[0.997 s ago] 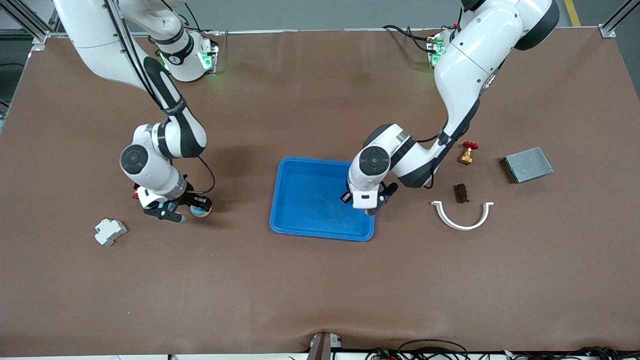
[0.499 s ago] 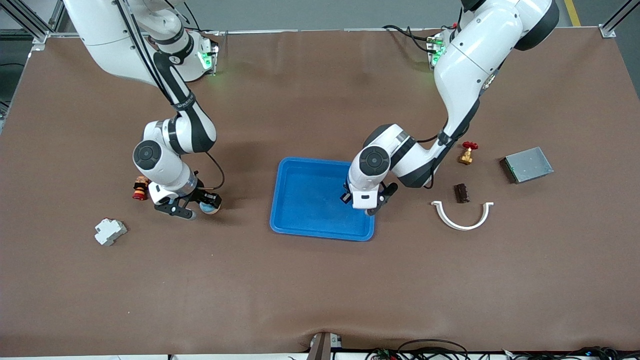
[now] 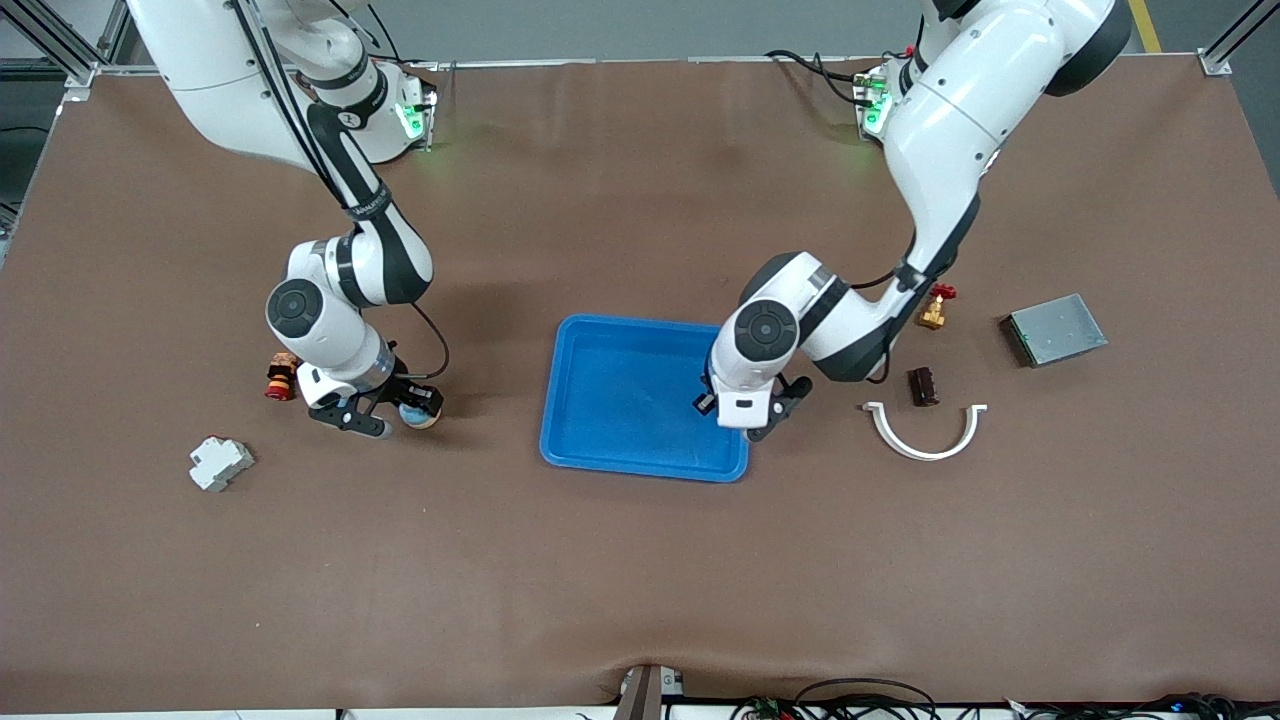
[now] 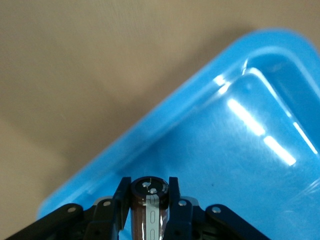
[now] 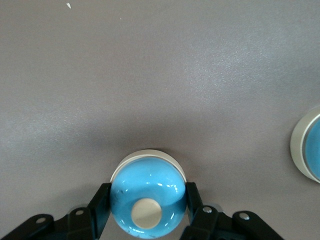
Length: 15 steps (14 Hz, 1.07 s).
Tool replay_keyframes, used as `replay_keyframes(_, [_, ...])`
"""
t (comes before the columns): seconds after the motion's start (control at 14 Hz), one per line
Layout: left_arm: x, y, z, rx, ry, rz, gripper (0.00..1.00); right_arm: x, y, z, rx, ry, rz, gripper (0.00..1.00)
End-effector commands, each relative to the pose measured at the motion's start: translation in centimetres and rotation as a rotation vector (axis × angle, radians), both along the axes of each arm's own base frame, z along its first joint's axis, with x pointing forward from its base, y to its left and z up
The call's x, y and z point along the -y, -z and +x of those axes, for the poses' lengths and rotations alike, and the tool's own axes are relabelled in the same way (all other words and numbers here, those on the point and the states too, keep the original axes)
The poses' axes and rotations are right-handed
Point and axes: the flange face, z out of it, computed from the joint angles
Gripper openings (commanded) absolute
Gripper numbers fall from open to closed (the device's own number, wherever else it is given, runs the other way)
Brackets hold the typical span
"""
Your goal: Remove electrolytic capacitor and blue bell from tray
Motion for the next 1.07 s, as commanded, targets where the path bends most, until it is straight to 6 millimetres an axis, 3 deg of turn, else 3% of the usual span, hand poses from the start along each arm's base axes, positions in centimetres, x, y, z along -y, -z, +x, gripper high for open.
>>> replay_keyframes(0.0, [-2.9,-3.5,1.2,0.010,0.057,0.028,0.00,-0.4,1.5,-2.2,-0.062,0.010,0.003,0.00])
replay_keyframes(0.21, [-7.0,-7.6,2.6,-0.019,0.126,0.065,0.00,-0.5,-0.3,-1.9,-0.093,0.000,0.004,0.00])
replay_keyframes(0.28, [-9.3,-9.3,3.6,-0.018,0.143,0.046,0.00,-0.5,-0.9,-1.9,-0.099,-0.001,0.005,0.00])
replay_keyframes(0.43, [-13.5,-10.6,5.5,-0.004,0.177,0.026,0.00,-0.4,-1.5,-1.8,-0.116,-0.004,0.005,0.00])
replay_keyframes(0.64, [-19.5,-10.7,8.4,0.013,0.253,0.014,0.00,-0.2,-2.0,-1.7,-0.125,-0.006,0.002,0.00])
replay_keyframes(0.71, [-21.6,-9.8,9.2,0.010,0.272,0.006,0.00,0.0,-2.0,-1.6,-0.124,-0.010,-0.004,0.00])
replay_keyframes(1.0, [-26.1,-7.1,11.9,0.026,0.338,0.037,0.00,0.4,-2.3,-1.0,-0.112,-0.009,-0.009,0.00])
